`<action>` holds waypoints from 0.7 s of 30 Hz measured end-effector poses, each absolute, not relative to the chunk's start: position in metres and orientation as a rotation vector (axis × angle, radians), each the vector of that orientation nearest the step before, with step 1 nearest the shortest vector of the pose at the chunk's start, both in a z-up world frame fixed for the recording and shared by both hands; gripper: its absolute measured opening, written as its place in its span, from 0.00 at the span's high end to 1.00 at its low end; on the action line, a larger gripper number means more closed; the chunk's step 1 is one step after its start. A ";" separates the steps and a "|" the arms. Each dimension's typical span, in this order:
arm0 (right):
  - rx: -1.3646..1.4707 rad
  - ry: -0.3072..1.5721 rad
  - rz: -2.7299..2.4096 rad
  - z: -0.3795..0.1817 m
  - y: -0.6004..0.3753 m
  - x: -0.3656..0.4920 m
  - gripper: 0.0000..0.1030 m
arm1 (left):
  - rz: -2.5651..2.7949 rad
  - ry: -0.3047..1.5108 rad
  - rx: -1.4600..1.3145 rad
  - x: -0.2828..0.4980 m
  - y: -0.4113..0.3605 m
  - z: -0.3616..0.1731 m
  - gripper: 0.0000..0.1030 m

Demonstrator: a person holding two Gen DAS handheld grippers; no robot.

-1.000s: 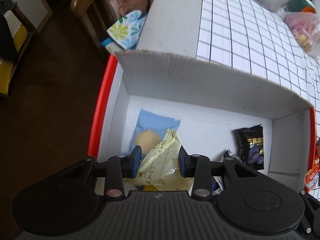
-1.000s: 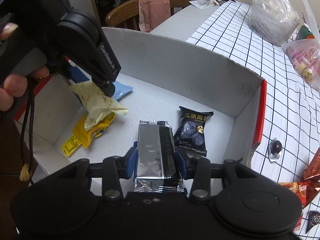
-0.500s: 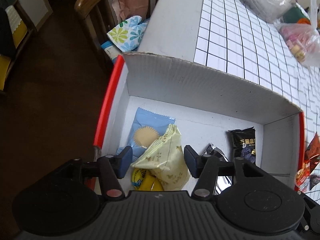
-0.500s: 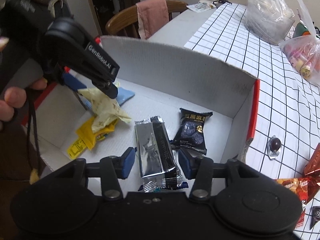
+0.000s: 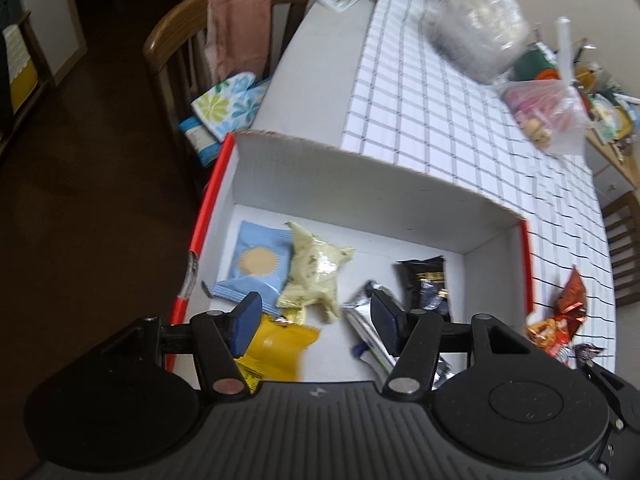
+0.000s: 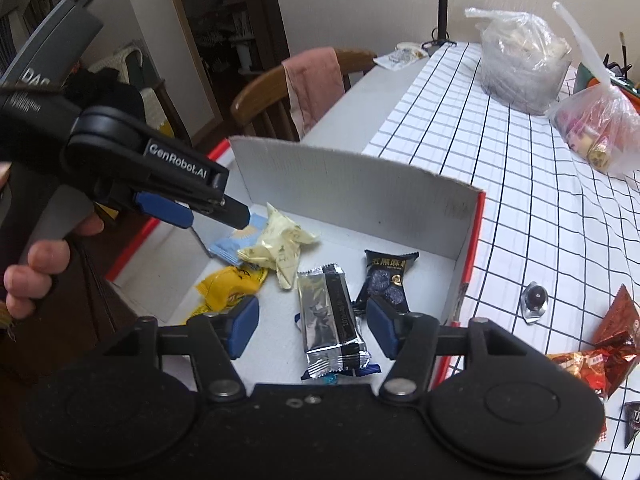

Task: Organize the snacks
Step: 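Withdraw both grippers toward the red chips bag and brown Oreo bag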

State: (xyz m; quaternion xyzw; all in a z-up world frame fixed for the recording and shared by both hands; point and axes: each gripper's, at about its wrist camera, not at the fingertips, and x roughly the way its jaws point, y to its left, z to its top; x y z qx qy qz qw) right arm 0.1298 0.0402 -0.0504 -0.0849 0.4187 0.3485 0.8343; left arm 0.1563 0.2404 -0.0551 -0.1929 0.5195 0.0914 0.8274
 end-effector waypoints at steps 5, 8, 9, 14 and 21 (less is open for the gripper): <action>-0.133 0.853 0.746 -0.036 0.022 0.123 0.36 | 0.156 1.044 -0.388 0.140 0.222 -0.036 0.43; -0.107 0.828 0.752 -0.027 0.009 0.118 0.31 | 0.133 1.003 -0.372 0.131 0.210 -0.025 0.42; -0.098 0.819 0.754 -0.024 0.004 0.116 0.29 | 0.125 0.987 -0.366 0.128 0.205 -0.022 0.42; -0.053 0.779 0.751 -0.012 -0.021 0.108 0.22 | 0.089 0.895 -0.338 0.111 0.182 -0.004 0.34; -0.004 0.738 0.728 -0.006 -0.065 0.102 0.13 | 0.039 0.769 -0.266 0.090 0.135 0.015 0.27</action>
